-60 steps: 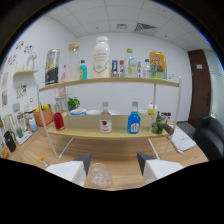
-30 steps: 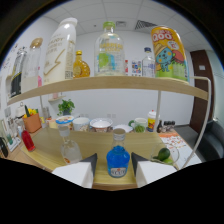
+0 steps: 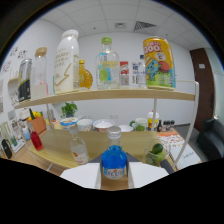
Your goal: Make me a cup of Mount Fuji.
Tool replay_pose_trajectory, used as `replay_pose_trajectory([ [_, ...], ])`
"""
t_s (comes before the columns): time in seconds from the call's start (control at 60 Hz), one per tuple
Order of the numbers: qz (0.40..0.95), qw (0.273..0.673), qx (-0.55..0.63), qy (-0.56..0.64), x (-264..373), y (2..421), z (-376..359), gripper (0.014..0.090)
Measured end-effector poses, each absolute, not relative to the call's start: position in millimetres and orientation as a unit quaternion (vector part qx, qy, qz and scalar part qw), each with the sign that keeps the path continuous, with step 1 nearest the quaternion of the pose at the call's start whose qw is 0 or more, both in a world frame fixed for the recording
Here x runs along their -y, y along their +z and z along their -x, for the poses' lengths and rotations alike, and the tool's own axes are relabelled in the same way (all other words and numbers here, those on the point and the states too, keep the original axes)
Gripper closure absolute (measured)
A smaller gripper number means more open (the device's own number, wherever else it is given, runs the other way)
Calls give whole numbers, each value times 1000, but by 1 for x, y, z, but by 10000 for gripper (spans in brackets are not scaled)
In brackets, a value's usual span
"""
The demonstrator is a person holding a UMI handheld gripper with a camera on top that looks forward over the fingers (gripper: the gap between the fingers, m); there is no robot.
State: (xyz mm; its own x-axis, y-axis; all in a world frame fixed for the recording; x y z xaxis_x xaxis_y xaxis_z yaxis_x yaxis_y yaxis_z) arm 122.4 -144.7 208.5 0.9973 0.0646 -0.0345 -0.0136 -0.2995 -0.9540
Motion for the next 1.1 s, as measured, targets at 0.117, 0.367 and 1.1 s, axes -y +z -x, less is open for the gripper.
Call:
replay_pose_trajectory([
  [0.117, 811, 583, 3, 46, 178, 196, -122, 691],
  [0.367, 849, 528, 0, 23, 228, 114, -124, 691],
  [1.1, 568, 322, 586, -480, 207, 110, -110, 692],
])
